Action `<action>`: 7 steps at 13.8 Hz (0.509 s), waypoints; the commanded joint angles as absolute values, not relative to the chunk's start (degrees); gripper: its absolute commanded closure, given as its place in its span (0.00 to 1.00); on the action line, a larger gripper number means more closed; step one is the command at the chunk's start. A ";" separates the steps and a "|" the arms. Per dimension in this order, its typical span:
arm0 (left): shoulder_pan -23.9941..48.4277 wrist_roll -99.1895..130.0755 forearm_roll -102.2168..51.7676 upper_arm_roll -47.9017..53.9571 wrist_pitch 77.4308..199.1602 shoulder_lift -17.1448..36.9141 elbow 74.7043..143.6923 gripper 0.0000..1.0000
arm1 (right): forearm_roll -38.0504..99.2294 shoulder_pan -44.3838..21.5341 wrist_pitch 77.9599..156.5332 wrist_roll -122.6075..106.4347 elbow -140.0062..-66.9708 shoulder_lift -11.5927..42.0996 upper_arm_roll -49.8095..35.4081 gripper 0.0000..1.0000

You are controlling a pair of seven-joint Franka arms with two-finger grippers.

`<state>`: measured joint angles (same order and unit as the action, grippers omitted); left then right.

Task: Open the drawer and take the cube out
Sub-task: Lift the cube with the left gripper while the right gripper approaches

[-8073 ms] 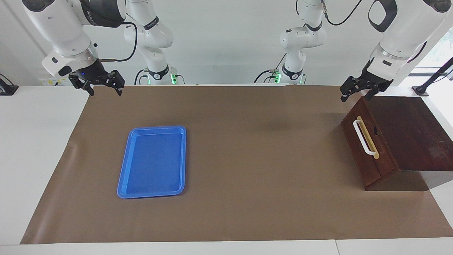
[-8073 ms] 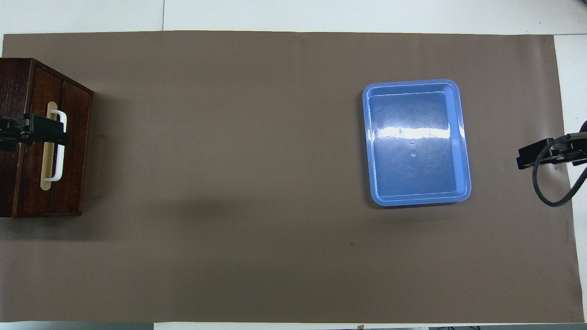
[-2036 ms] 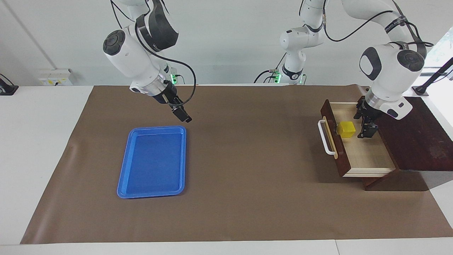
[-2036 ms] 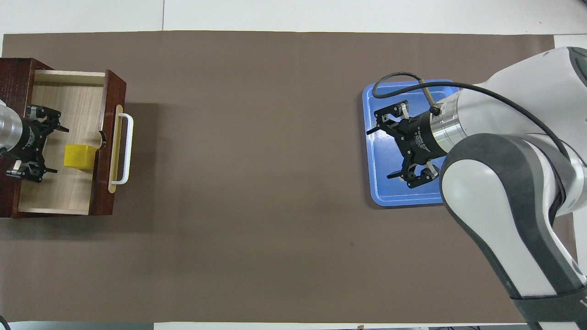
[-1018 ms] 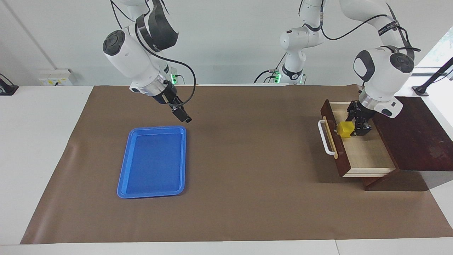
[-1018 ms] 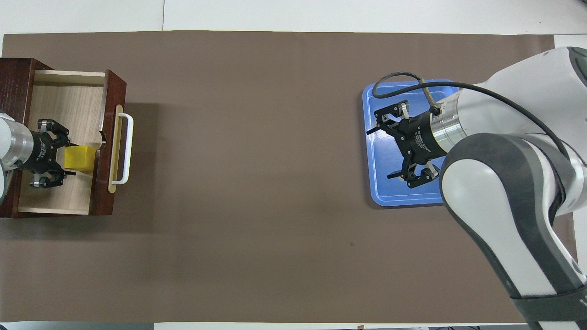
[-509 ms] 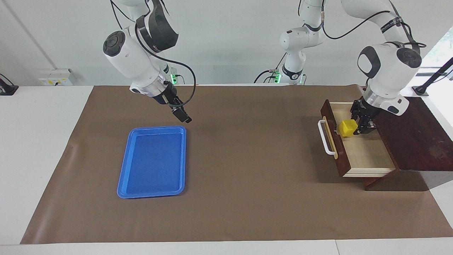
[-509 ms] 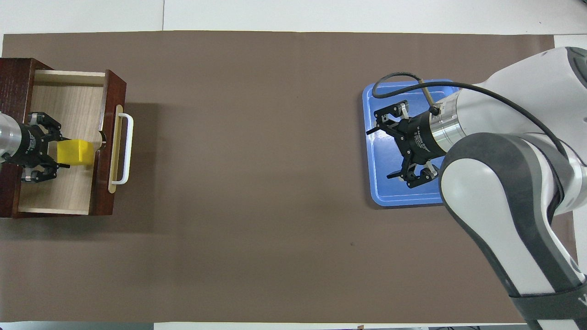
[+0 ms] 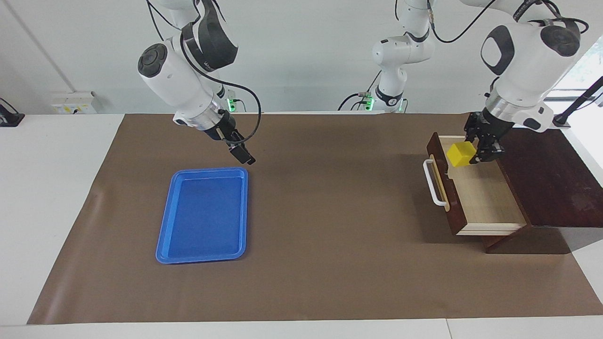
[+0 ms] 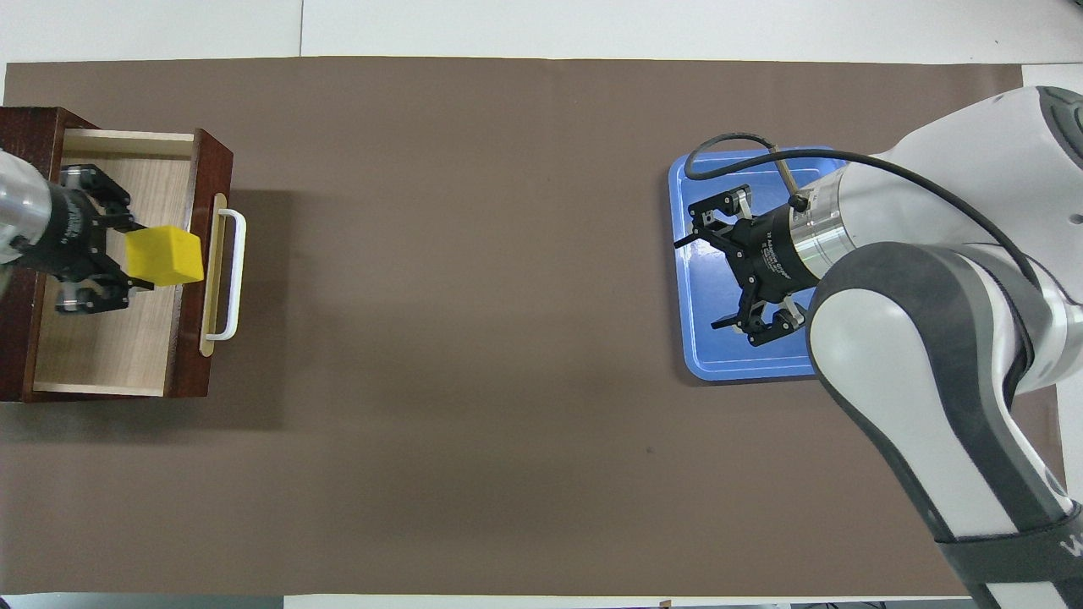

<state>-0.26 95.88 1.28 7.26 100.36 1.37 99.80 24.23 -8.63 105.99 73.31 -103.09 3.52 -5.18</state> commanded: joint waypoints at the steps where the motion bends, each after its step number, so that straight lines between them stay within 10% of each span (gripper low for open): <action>1: 7.88 105.60 0.88 6.68 99.40 1.67 99.93 1.00 | 27.77 -8.87 107.75 76.02 -101.96 5.09 -5.54 0.00; 7: 17.13 116.17 -3.16 6.68 103.26 -0.26 103.62 1.00 | 32.77 -14.32 111.44 84.45 -101.08 7.64 -5.54 0.00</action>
